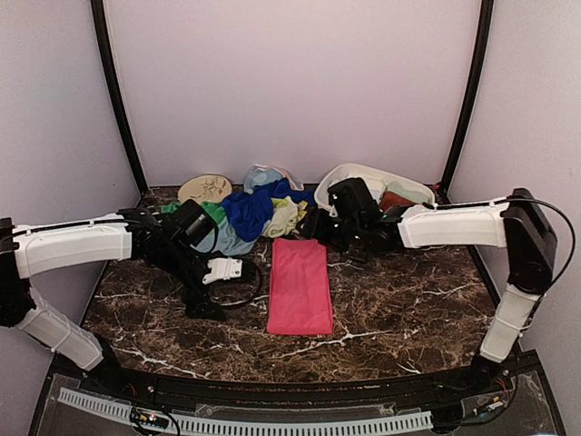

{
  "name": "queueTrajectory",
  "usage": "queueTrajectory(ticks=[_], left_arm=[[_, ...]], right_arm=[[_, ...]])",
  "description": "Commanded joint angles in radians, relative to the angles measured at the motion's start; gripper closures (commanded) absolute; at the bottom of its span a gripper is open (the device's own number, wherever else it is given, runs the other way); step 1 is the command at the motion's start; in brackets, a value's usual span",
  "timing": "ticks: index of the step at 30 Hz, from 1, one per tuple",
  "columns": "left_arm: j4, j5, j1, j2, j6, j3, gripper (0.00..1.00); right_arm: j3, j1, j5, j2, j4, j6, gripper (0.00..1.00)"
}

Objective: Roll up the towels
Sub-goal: Roll the towel at the center of the board.

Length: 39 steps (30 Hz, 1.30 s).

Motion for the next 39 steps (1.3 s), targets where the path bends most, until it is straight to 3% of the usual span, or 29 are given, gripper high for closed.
queueTrajectory(ticks=[1, 3, 7, 10, 13, 15, 21, 24, 29, 33, 35, 39], left_arm=[[-0.016, 0.006, -0.125, 0.118, 0.012, 0.085, 0.01], [0.006, 0.001, -0.178, 0.182, 0.013, 0.108, 0.06], [0.083, 0.004, -0.234, 0.308, -0.012, 0.164, 0.22], [0.107, 0.043, -0.244, 0.388, -0.049, 0.215, 0.36], [0.142, 0.062, -0.257, 0.425, -0.065, 0.227, 0.43], [0.169, 0.058, -0.269, 0.435, -0.065, 0.221, 0.49], [0.204, 0.030, -0.278, 0.482, -0.062, 0.210, 0.66], [0.209, 0.019, -0.278, 0.485, -0.056, 0.186, 0.75], [0.251, -0.017, -0.276, 0.479, -0.051, 0.124, 0.82], [0.258, -0.034, -0.242, 0.478, -0.054, 0.100, 0.99], [0.227, -0.002, -0.211, 0.471, -0.057, 0.104, 0.99], [0.185, 0.046, -0.176, 0.424, -0.023, 0.074, 0.73]], right_arm=[[-0.074, -0.035, 0.208, -0.235, -0.185, -0.255, 0.01], [-0.134, -0.064, 0.272, -0.345, -0.208, -0.253, 0.00], [-0.271, -0.117, 0.193, -0.509, -0.134, -0.392, 0.00], [-0.321, -0.117, 0.167, -0.586, -0.187, -0.460, 0.00], [-0.339, -0.117, 0.141, -0.607, -0.257, -0.508, 0.02], [-0.361, -0.115, 0.098, -0.613, -0.265, -0.545, 0.11], [-0.454, -0.103, 0.034, -0.682, -0.150, -0.597, 0.28], [-0.502, -0.090, -0.002, -0.723, -0.079, -0.630, 0.29], [-0.509, -0.031, -0.017, -0.688, -0.064, -0.706, 0.25], [-0.496, 0.052, 0.010, -0.622, -0.064, -0.782, 0.21], [-0.506, 0.077, 0.017, -0.610, -0.049, -0.811, 0.20], [-0.538, 0.134, 0.027, -0.605, -0.018, -0.883, 0.18]])
